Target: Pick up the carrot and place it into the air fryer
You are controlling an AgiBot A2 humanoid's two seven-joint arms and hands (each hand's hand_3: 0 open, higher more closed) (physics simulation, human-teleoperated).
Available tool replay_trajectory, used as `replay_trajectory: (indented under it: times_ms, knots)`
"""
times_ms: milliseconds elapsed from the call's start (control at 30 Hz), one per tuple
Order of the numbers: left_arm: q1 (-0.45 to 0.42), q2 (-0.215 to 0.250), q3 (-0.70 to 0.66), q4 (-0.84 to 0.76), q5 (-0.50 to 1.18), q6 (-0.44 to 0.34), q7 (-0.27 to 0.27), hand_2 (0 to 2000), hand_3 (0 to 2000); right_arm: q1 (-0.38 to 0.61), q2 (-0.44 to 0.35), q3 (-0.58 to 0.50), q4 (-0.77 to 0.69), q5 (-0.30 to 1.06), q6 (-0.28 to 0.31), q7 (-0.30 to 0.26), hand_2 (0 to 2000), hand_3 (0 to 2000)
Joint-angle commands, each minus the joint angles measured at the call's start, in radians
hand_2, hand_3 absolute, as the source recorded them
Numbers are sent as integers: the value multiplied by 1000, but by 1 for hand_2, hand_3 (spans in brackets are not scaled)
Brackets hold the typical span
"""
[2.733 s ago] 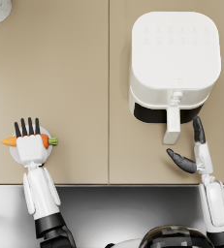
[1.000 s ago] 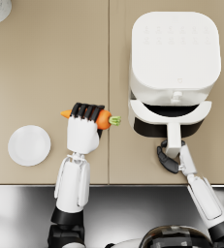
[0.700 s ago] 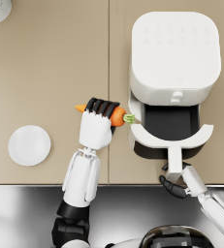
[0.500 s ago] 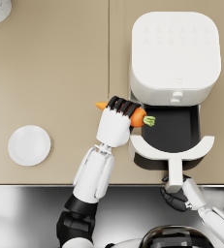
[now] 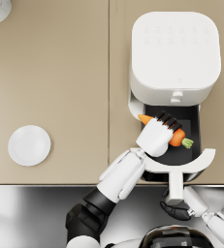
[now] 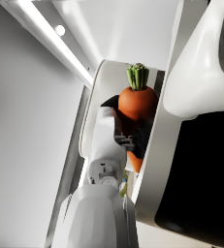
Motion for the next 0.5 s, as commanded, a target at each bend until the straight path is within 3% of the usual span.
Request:
replay_trajectory:
  times_ms: [33,133,300,333,400,500]
  knots:
    - [17,21,10,67,0,6,0,0,1020,0,1,0,0,0,3,0,2000,2000]
    - [-22,-27,23,11,0,-2,-1,0,40,0,-3,-4,-1,0,5,-3,2000,2000]
    - [-110,-92,-172,-151,1,43,-4,0,0,2,8,3,5,0,19,1,2000,2000]
    - [-133,-102,-232,-171,1,37,-4,0,0,11,-431,118,50,0,67,5,2000,2000]
    - [-187,-108,-357,-210,-3,62,-35,0,0,41,-429,114,41,-1,161,15,2000,2000]
    - [-222,-110,-505,-233,-2,52,-20,0,0,95,-428,110,21,-5,192,16,2000,2000]
